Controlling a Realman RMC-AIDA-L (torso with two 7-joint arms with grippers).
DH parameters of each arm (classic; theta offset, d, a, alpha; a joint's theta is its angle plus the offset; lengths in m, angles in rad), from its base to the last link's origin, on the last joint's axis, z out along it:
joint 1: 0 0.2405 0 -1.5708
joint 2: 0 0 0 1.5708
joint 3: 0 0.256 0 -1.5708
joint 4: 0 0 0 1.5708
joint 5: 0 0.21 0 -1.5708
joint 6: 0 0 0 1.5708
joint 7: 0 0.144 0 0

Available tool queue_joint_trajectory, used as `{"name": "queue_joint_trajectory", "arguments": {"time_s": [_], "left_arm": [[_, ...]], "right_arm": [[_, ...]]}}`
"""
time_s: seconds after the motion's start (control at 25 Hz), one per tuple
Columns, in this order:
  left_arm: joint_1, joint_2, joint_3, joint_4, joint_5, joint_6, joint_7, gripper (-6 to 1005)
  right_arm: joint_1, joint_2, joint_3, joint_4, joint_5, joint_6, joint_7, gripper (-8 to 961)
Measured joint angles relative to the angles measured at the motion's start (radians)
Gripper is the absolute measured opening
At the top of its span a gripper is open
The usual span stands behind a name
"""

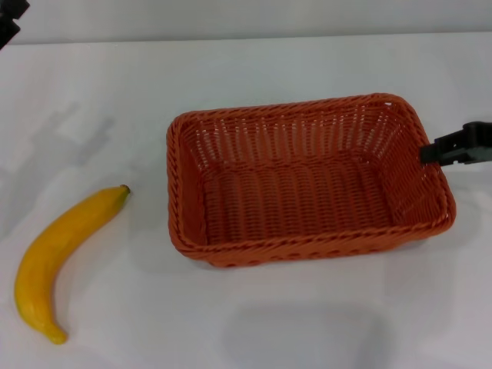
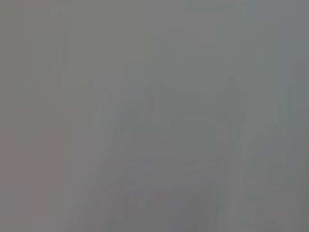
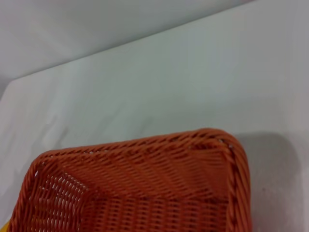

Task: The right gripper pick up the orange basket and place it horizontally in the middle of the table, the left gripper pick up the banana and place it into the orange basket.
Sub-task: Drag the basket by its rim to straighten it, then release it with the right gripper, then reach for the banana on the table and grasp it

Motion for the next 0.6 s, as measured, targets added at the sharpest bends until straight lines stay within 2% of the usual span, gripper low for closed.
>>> {"name": "queue_joint_trajectory", "arguments": {"time_s": [0.28,0.4,0.6], "left_arm": [[0.009,0.002,0.0,-0.014,0.0,-0.011,-0.007,787],[0.015,0.006,0.0,-0.035,0.01,-0.026,-0.027,787],[0.037,0.028,0.0,-0.152,0.088,-0.032,-0.174,787]], "right_arm": [[0.003,-0.02,0.067,-0.002,0.002,0.021,-0.027,311],[0.001,-0.021,0.147,-0.003,0.003,0.045,-0.08,312],[-0.017,-0.022,0.334,0.002,0.005,0.071,-0.236,315]]}}
